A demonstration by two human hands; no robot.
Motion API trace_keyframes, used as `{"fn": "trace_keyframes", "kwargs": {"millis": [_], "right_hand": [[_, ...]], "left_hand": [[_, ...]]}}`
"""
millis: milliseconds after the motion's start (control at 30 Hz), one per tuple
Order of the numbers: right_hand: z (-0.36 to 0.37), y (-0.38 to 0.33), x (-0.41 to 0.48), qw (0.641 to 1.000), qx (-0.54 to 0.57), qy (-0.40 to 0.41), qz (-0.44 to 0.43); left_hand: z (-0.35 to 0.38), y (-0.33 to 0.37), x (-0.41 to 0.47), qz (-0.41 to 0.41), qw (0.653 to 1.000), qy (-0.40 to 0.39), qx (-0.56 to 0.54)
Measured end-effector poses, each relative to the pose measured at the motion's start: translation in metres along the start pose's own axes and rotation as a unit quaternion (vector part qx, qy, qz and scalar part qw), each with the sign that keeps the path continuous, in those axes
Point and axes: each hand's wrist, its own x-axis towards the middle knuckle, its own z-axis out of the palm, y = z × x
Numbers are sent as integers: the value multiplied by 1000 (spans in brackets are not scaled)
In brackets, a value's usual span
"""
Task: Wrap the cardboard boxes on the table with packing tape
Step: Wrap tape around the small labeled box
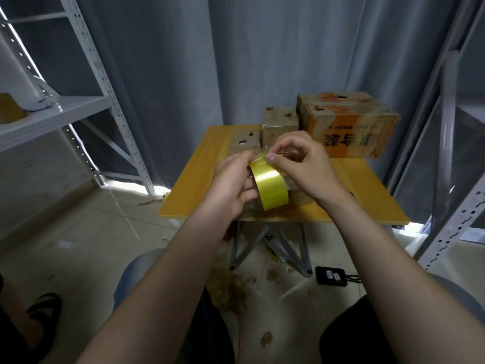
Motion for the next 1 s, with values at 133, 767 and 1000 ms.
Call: {"fn": "trace_keyframes", "kwargs": {"millis": [133, 767, 1000], "right_hand": [[-2, 6, 12, 995, -12, 29, 97], [-80, 154, 62, 886, -401, 107, 207], [-66, 156, 76, 839, -494, 97, 207]], "left_hand": [[17, 9, 25, -36, 999, -18, 1], [18, -10, 122, 2, 631, -288, 720], [-2, 10, 139, 85, 751, -179, 630]]}}
